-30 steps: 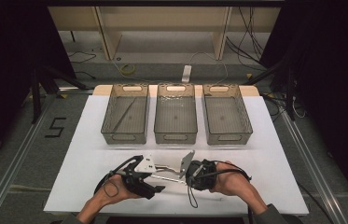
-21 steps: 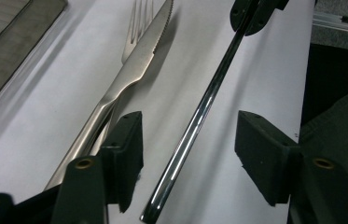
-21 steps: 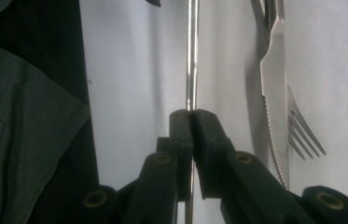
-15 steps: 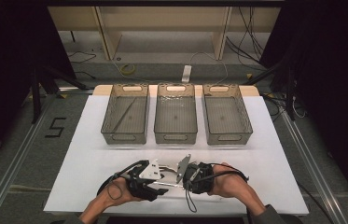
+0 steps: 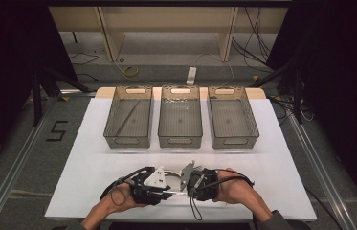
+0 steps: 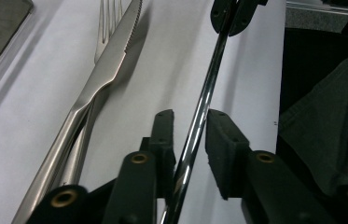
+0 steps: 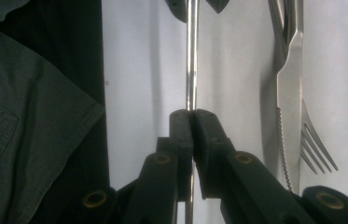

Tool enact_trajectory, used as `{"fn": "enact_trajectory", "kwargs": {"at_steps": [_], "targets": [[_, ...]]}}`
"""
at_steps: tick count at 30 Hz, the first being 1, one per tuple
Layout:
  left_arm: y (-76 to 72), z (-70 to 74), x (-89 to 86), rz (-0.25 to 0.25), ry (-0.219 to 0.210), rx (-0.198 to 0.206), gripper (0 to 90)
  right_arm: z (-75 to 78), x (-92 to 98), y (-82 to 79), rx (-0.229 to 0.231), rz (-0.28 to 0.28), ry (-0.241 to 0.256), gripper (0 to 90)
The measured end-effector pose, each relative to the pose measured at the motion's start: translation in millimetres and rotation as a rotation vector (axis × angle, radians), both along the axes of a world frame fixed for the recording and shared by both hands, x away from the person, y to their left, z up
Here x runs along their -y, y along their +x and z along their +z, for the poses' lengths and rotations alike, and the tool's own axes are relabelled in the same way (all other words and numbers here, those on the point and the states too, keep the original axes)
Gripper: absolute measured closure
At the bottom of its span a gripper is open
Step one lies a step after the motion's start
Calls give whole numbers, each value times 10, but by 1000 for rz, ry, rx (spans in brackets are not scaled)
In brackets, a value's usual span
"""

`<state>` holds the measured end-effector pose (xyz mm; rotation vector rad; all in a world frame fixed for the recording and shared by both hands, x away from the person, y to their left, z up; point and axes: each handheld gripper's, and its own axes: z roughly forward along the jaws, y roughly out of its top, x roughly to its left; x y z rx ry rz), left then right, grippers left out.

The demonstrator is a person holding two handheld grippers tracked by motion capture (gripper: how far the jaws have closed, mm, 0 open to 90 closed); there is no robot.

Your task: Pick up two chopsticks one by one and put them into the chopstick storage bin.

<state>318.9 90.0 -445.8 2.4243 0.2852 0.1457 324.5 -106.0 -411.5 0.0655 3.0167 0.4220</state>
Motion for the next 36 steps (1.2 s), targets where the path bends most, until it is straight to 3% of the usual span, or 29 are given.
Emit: {"fn": "enact_trajectory", "kwargs": {"at_steps": [4,8,10,13,14,20,23,29,33,36], "targets": [[-17,-8,3,-35,12,-4,763,-5,-3,-14,4,25,-10,867],[-24,9,-5,-72,10,-36,803,-10,8,-26,12,53,7,861],[-29,24,-22,-89,-8,-27,825,7,20,-23,15,40,13,846],[-8,40,-45,-75,-36,-34,836,51,69,20,12,1,43,826],[-1,51,-56,-61,-40,-28,837,69,89,40,23,-14,73,824],[70,80,-145,26,-55,-20,838,225,223,83,69,-157,197,577],[101,98,-188,72,-71,-21,838,273,306,120,92,-236,298,511],[167,121,-272,180,-110,-41,837,303,500,164,106,-380,495,428],[220,146,-362,271,-140,-40,837,280,642,169,128,-440,591,398],[259,167,-440,337,-165,-40,837,240,732,161,138,-474,633,364]]}}
